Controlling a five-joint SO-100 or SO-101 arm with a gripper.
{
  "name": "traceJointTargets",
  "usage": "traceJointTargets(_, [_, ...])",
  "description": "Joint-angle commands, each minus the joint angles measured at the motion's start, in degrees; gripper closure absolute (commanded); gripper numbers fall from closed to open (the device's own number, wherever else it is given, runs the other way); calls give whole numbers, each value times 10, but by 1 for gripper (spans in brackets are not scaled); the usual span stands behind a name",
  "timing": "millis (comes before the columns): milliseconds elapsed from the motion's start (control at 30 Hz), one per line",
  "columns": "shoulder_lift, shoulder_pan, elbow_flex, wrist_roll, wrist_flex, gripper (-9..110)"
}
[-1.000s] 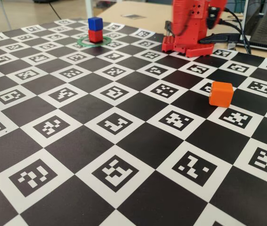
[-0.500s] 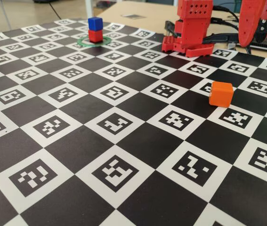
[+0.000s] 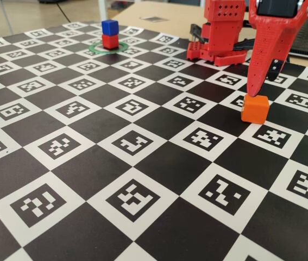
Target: Grab the red cube then put it in the green circle then put the blue cube on top and finally the orange cube on top
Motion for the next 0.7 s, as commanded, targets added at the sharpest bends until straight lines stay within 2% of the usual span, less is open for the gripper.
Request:
traceJointTargets(0, [54, 4, 6, -4, -22, 60])
traceJointTargets(667, [-8, 8, 55, -11, -104, 58])
